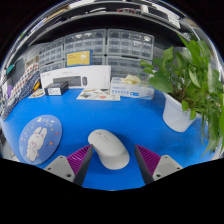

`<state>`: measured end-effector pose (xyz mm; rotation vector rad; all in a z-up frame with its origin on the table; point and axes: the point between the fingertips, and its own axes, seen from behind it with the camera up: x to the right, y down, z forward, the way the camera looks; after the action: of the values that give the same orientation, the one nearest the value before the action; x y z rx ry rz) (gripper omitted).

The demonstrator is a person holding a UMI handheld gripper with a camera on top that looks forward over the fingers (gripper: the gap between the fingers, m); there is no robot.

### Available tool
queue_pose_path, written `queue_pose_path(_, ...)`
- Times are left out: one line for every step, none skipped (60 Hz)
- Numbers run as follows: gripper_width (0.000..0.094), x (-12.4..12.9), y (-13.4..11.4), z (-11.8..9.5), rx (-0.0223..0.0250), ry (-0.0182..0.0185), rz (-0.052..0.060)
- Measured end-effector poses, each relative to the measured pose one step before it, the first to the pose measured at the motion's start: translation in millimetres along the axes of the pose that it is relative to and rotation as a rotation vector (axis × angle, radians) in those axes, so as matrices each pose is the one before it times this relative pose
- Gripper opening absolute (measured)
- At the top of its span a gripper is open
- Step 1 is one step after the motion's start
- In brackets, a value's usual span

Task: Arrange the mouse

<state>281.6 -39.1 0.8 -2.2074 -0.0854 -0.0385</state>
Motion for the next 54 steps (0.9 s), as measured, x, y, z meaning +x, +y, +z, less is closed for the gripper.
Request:
queue_pose_path(0.0866,0.95,-2.08,3.15,0.00075,-0.00276,0.0)
queue_pose_path(0.0864,0.84,-1.87,3.11,-0.00011,-0.00197,0.0004)
queue_pose_path(0.0862,1.03,-1.64,2.89,-0.0013,-0.00171,0.0003)
queue_pose_path(0.0861,1.28,-1.46,2.64,-0.00178,-0.00109,0.0004)
queue_pose_path(0.086,0.4,-1.85,2.44,-0.00335,-0.00038,0.0012)
queue_pose_path(0.0857,1.41,-1.64,2.21,-0.00079,0.00006,0.0017)
queue_pose_path(0.0852,1.48,-1.91,2.39,-0.00014,0.00063,0.0032)
queue_pose_path(0.0843,1.14,-1.44,2.33,0.00033,-0.00024,0.0028)
queue_pose_path(0.0832,1.2,-1.41,2.41,-0.00058,-0.00034,0.0029)
queue_pose_path(0.0824,1.17,-1.14,2.16,-0.002,-0.00021,0.0028)
queue_pose_path(0.0811,1.15,-0.96,2.38,-0.00286,-0.00098,0.0034)
queue_pose_path(0.0795,0.84,-0.61,2.07,-0.00249,-0.00136,0.004)
queue_pose_path(0.0781,-0.42,-0.98,1.45,-0.00085,-0.00317,0.0075)
queue_pose_path(0.076,0.67,-1.09,2.06,0.0004,-0.00245,0.0071)
queue_pose_path(0.0734,-0.29,-0.41,1.58,-0.00109,-0.00437,0.0057)
queue_pose_path(0.0704,-1.05,-0.88,1.57,0.00048,-0.00751,0.0064)
queue_pose_path(0.066,-0.34,-0.25,1.29,-0.00205,-0.0038,0.0054)
queue_pose_path(0.064,1.22,-1.35,0.78,0.00307,0.004,0.0011)
queue_pose_path(0.0618,0.0,-0.2,0.79,-0.00163,-0.00017,-0.0008)
queue_pose_path(0.0601,-0.07,-0.6,0.65,0.00082,-0.00048,-0.0011)
queue_pose_path(0.058,-1.04,-0.37,0.74,0.00015,-0.00348,-0.0014)
queue_pose_path(0.0603,-1.34,0.11,-0.25,-0.00014,-0.00276,-0.0003)
queue_pose_path(0.0511,0.05,-0.19,0.45,0.00064,0.00244,0.0001)
queue_pose_path(0.0503,0.17,-0.08,0.19,0.0,0.00228,0.0019)
queue_pose_path(0.05,-0.08,0.15,0.13,-0.00079,0.00234,0.0043)
queue_pose_path(0.0491,-0.23,0.27,0.31,0.00059,0.00237,0.0033)
queue_pose_path(0.0489,-0.06,0.23,0.29,-0.00159,0.0013,0.0026)
queue_pose_path(0.0487,-0.17,0.16,0.05,-0.00075,0.0004,0.0)
queue_pose_path(0.0488,-0.06,0.19,0.07,-0.00207,-0.00023,-0.0015)
queue_pose_path(0.0473,0.0,-0.08,0.14,-0.00055,-0.00046,-0.0009)
queue_pose_path(0.0474,-0.01,0.38,0.14,-0.00237,0.00018,0.0002)
queue_pose_path(0.0463,0.07,0.08,0.03,-0.00182,0.0014,-0.0002)
queue_pose_path(0.0452,0.74,0.15,-0.41,-0.00471,0.00163,-0.0006)
queue_pose_path(0.0463,-0.07,0.77,0.1,-0.00448,0.00192,-0.0001)
queue_pose_path(0.0431,-0.31,0.26,0.0,-0.00405,0.00141,-0.0004)
queue_pose_path(0.0456,0.1,1.24,0.02,-0.00854,0.00361,0.0007)
queue_pose_path(0.0405,-0.21,-0.46,-0.06,-0.00297,0.0043,0.0017)
queue_pose_path(0.0468,0.17,-0.06,-0.08,-0.01404,0.00515,0.0029)
queue_pose_path(0.0384,0.4,-0.77,0.11,-0.00194,0.00627,0.0025)
queue_pose_path(0.0386,0.19,1.63,-0.22,-0.01226,0.00589,0.0019)
queue_pose_path(0.0368,0.24,-0.64,-0.07,-0.00343,0.00613,0.0003)
queue_pose_path(0.0366,0.41,0.9,-0.17,-0.00937,0.00608,-0.0017)
queue_pose_path(0.0365,0.31,0.13,-0.1,-0.0066,0.00569,-0.0002)
queue_pose_path(0.0368,-0.79,0.22,-0.1,-0.00611,0.00791,0.0026)
queue_pose_path(0.0366,-0.82,-0.19,0.0,-0.00896,0.00663,0.0062)
queue_pose_path(0.0367,-0.07,-0.4,-0.37,-0.00803,0.00538,0.0079)
queue_pose_path(0.0365,0.15,-0.9,-0.57,-0.00731,0.00672,0.006)
queue_pose_path(0.0367,0.21,-1.1,-0.86,-0.00904,0.00959,0.0033)
queue_pose_path(0.0367,0.39,-0.53,-1.21,-0.01106,0.01083,0.0014)
queue_pose_path(0.0368,-0.21,-2.25,-1.79,-0.00236,0.01138,0.0026)
queue_pose_path(0.0368,-0.16,-3.39,-3.27,0.00555,0.00959,0.0066)
queue_pose_path(0.0366,-0.43,-5.93,-3.38,0.00959,0.00752,0.0064)
queue_pose_path(0.0368,-0.87,-7.19,-4.01,0.01069,0.00652,0.0047)
queue_pose_path(0.0368,-0.96,-7.7,-4.74,0.0114,0.00592,0.0025)
